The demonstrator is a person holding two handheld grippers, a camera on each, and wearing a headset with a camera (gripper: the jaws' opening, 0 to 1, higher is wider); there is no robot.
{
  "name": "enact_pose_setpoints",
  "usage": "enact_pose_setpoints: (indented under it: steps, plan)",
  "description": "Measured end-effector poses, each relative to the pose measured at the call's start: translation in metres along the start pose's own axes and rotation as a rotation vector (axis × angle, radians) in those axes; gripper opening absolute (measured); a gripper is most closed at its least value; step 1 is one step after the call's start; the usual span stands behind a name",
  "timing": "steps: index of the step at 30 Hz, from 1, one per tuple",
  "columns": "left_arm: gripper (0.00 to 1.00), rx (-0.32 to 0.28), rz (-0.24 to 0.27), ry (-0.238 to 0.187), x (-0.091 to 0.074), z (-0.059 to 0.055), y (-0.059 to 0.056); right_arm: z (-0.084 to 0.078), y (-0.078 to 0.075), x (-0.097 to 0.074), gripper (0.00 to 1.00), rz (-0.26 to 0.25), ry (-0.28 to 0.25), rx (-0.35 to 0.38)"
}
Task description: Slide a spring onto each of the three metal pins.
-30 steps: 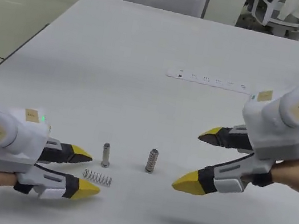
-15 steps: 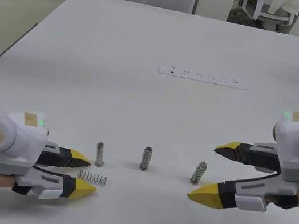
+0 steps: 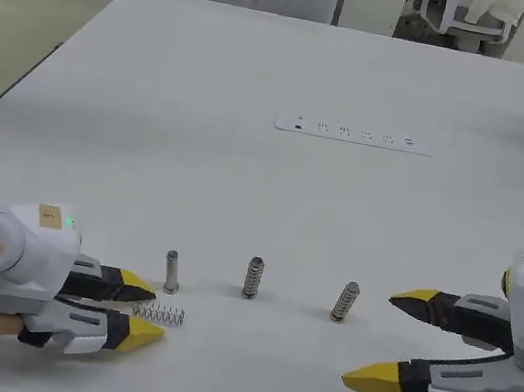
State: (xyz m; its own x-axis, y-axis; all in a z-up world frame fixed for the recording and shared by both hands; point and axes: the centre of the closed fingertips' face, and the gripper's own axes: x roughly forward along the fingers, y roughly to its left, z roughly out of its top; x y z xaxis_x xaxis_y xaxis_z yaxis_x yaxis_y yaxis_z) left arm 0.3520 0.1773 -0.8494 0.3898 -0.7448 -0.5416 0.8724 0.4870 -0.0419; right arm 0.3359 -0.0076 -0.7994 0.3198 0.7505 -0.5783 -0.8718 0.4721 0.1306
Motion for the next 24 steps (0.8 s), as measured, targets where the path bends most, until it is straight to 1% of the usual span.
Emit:
enact_pose_setpoints:
  steps: [2,3,4,7,13,15,20,24]
  plan:
    - [0.19,-0.007,-0.003,0.003,0.0,-0.002,-0.002,0.0,0.0,-0.001,0.71,-0.003,-0.005,0.007]
    - [0.19,-0.009,-0.001,-0.006,0.0,-0.001,-0.002,0.0,0.0,-0.001,0.71,-0.005,-0.01,0.01]
    - [0.18,-0.018,-0.003,-0.004,-0.001,-0.002,-0.004,0.0,-0.001,-0.001,0.71,-0.006,-0.01,0.012]
    - [0.16,-0.015,0.0,-0.005,-0.002,-0.004,-0.004,0.0,-0.002,-0.002,0.71,-0.012,-0.016,0.016]
    - [0.14,-0.016,0.005,-0.01,-0.004,-0.006,-0.011,-0.001,-0.003,-0.004,0.71,-0.018,-0.02,0.019]
    - [0.13,-0.014,0.011,-0.012,-0.005,-0.007,-0.01,-0.001,-0.002,-0.005,0.71,-0.018,-0.02,0.021]
    - [0.11,-0.007,0.017,-0.016,-0.007,-0.01,-0.013,-0.001,-0.002,-0.006,0.71,-0.021,-0.024,0.023]
    - [0.06,0.0,0.027,-0.016,-0.008,-0.012,-0.012,-0.001,-0.002,-0.006,0.7,-0.023,-0.025,0.023]
